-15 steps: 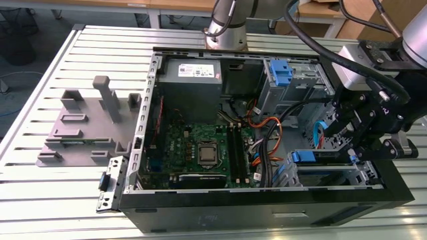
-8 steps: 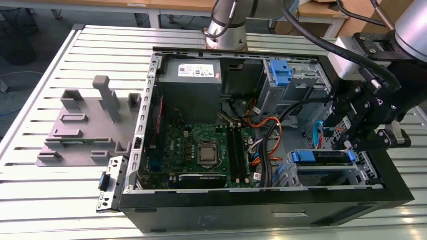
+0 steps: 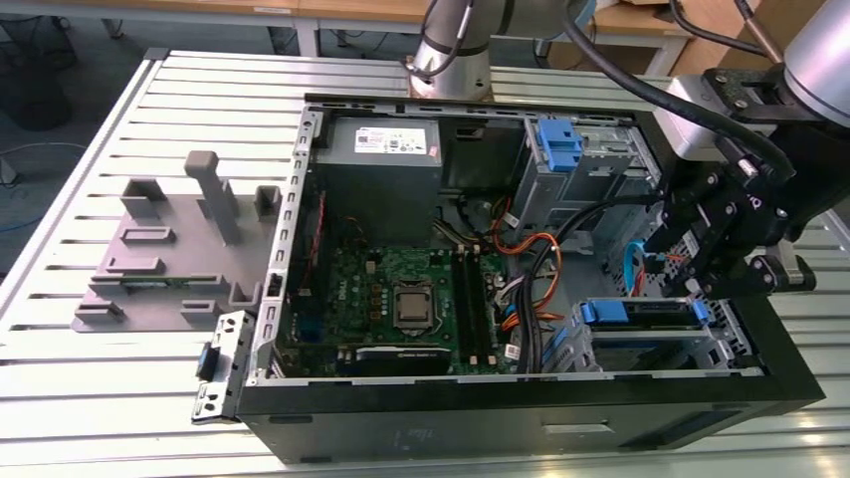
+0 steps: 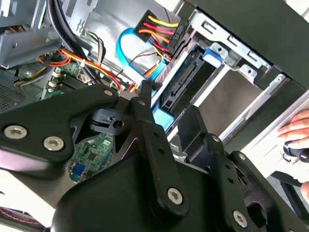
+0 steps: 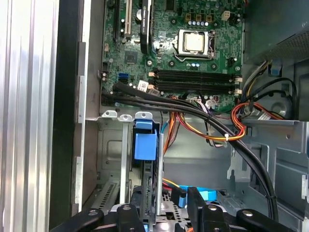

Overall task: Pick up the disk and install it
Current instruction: 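Insert the first disk wire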

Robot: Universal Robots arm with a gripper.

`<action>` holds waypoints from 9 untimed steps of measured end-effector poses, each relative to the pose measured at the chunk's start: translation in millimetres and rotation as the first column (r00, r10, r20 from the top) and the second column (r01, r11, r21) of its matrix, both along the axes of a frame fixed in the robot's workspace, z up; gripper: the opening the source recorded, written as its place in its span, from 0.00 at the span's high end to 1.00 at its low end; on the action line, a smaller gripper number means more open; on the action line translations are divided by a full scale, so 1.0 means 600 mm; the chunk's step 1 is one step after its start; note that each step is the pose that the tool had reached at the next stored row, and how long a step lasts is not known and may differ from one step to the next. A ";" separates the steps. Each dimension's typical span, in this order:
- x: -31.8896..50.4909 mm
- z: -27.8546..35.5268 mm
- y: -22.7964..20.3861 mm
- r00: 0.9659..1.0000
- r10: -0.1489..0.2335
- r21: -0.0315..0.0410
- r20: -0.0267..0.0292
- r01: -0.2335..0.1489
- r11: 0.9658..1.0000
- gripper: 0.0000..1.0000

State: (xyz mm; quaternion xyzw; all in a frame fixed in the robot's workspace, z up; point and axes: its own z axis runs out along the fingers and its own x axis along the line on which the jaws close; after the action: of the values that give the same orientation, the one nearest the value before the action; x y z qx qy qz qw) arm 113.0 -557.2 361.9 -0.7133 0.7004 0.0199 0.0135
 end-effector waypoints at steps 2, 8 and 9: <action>0.004 -0.003 0.0009 1.000 0.000 0.000 0.000 0.000 1.000 0.51; 0.004 -0.015 0.0017 1.000 0.000 -0.003 0.000 0.000 1.000 0.51; 0.004 -0.016 0.0017 1.000 0.000 -0.004 0.000 0.000 1.000 0.51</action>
State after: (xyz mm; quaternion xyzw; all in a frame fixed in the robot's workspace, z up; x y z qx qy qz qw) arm 115.6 -556.2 352.1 -0.7133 0.7005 0.0184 0.0119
